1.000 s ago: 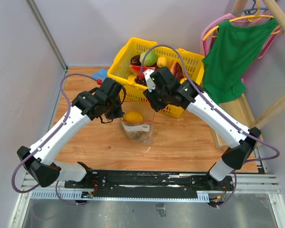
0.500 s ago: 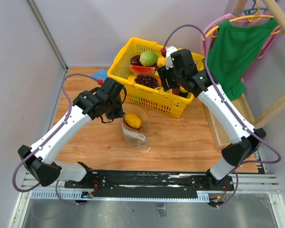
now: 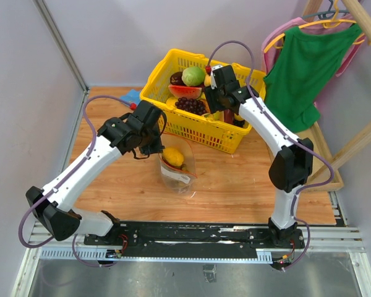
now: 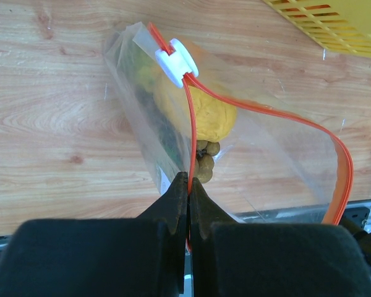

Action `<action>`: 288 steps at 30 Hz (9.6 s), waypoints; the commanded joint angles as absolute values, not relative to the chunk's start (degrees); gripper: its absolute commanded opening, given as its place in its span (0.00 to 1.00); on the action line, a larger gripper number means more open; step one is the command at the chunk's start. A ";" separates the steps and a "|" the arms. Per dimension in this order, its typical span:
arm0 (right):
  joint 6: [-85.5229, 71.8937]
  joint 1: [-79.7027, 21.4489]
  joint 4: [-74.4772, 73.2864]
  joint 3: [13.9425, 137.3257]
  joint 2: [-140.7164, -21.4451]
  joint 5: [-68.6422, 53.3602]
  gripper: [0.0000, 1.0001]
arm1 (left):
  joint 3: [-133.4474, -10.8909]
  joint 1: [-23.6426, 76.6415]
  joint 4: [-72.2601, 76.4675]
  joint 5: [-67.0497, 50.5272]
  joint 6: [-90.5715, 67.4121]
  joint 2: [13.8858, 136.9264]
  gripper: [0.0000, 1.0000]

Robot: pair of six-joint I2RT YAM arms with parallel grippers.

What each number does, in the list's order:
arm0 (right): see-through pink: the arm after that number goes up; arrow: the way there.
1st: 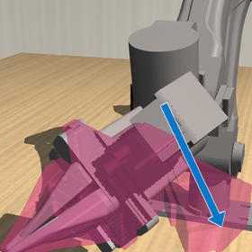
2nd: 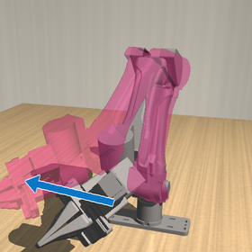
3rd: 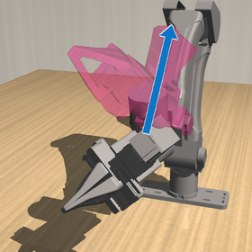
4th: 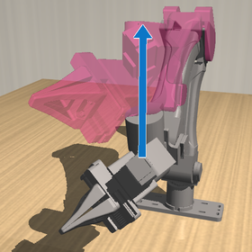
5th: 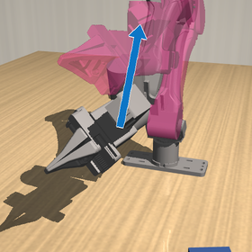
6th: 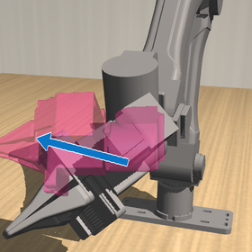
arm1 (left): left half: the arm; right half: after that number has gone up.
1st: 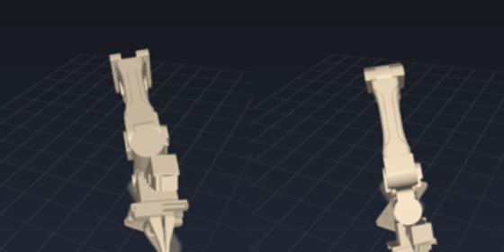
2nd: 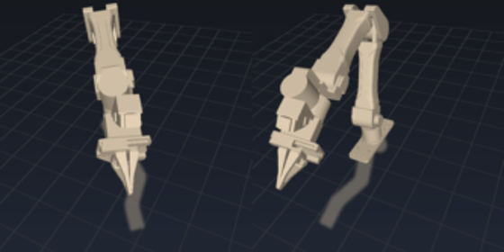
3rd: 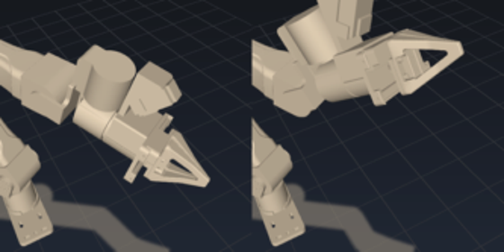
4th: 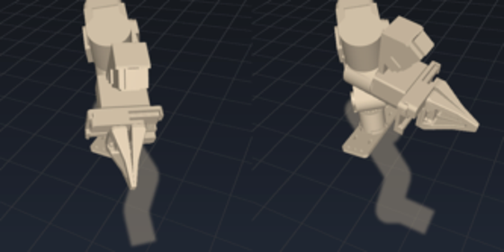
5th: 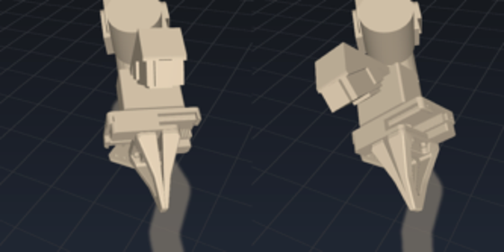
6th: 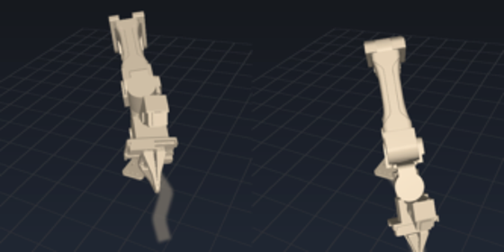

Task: Place the food in the zip-top bag and seal the zipper
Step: Pick up the fake fruit from the bin, then place the fake fruit in the zipper food storage bag, then pick up the fake fruit from the bin.

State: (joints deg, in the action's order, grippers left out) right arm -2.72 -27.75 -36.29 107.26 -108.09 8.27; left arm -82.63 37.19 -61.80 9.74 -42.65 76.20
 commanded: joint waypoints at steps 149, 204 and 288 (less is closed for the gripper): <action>-15.90 -59.59 -58.21 112.70 -100.55 13.50 0.13 | -83.16 36.65 -57.20 9.02 -46.73 75.47 0.00; -14.96 -62.04 -49.66 105.99 -93.15 16.41 0.61 | -80.64 36.65 -56.05 8.82 -48.04 73.77 0.00; 2.01 -23.12 -57.56 123.87 -130.00 -12.54 0.77 | -87.89 35.77 -63.63 16.68 -44.91 78.93 0.00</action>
State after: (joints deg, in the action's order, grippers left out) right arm 0.56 -24.21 -51.11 122.52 -130.10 -15.62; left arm -88.05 36.45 -64.82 16.80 -45.25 78.76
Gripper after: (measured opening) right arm 0.836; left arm 0.012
